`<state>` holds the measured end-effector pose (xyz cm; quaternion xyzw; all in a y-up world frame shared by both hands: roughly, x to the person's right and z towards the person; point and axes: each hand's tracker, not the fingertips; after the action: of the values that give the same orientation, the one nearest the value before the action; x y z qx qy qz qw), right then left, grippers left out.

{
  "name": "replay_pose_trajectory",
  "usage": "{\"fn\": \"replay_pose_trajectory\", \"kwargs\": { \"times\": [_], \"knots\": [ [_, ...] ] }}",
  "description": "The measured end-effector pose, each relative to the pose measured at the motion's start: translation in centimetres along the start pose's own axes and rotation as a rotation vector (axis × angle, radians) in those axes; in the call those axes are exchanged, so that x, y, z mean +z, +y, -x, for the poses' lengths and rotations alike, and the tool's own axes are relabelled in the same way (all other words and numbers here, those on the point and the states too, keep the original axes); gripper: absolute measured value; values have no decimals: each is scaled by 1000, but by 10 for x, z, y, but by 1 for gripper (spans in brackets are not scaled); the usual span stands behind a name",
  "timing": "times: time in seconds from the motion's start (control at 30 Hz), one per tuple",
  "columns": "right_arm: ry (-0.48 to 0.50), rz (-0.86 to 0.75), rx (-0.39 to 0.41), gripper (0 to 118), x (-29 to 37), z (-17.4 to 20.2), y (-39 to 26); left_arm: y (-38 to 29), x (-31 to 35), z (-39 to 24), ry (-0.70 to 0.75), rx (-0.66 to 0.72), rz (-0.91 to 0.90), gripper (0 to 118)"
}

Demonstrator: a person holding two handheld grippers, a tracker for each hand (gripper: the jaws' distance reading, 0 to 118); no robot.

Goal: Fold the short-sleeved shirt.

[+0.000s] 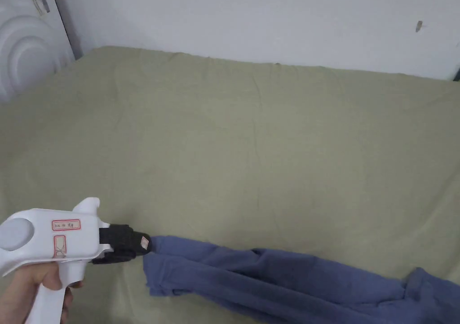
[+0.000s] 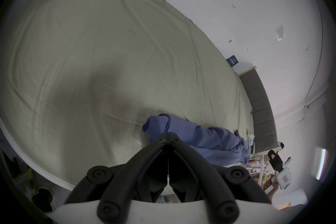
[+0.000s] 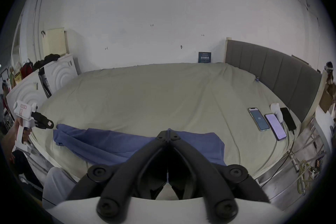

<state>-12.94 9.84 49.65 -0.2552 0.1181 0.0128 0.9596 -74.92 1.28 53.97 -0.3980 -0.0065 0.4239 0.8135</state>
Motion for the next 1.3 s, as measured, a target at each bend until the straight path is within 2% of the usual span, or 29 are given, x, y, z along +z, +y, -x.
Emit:
{"fn": "replay_pose_trajectory", "kwargs": {
  "times": [0.03,0.07,0.1,0.13,0.17,0.2,0.3,0.4,0.53,0.6,0.63,0.67,0.7,0.73,0.77,0.83,0.87,0.97,1.0,1.07,1.17,1.3],
  "knots": [
    [5,10,-5,0,-1,0,-1,3,0,6,-15,10,-7,74],
    [10,21,-5,0,-2,1,-2,-5,-1,-6,-53,18,26,118],
    [13,23,-11,0,0,4,-1,-12,-7,-15,-65,10,80,115],
    [17,29,-23,0,-1,4,-2,-44,-30,-22,-145,108,90,115],
    [25,38,-34,0,-3,4,-2,-57,-46,-24,-94,81,75,115],
    [26,46,-41,0,-5,3,-2,-6,-25,4,-79,66,102,115],
    [36,58,-57,0,-7,3,-3,-3,-54,14,-116,72,158,115],
    [41,68,-71,0,-8,4,-4,-7,-71,5,-267,114,152,115],
    [43,86,-72,0,-9,5,-6,-2,-93,10,-265,114,155,115],
    [38,88,-72,0,-8,5,-8,0,-87,0,-304,136,154,112],
    [40,90,-72,0,-7,4,-9,-2,-82,-5,-276,118,142,99],
    [40,89,-78,0,-6,4,-10,-5,-81,-7,-200,81,143,26],
    [44,87,-84,0,-6,2,-10,-12,-86,-7,-126,84,153,8],
    [48,89,-90,0,-6,0,-10,-13,-95,-10,-76,61,195,8],
    [51,92,-94,0,-7,-2,-11,-18,-95,-14,-170,85,187,8],
    [46,83,-97,0,-4,-4,-11,-19,-88,-26,-123,99,97,8],
    [52,81,-101,0,-2,-6,-10,-10,-71,-12,-111,114,55,8],
    [61,74,-110,0,-1,-8,-6,-9,-48,-18,-103,97,51,8],
    [63,70,-110,0,-1,-9,-6,3,-42,-3,-91,71,62,8],
    [64,61,-116,0,-1,-9,-4,9,-25,-3,-18,44,46,8],
    [81,51,-132,0,-1,-11,-4,8,3,-4,66,83,-4,8],
    [98,46,-132,0,1,-12,-4,4,24,-30,104,88,-40,8]
  ]
}}
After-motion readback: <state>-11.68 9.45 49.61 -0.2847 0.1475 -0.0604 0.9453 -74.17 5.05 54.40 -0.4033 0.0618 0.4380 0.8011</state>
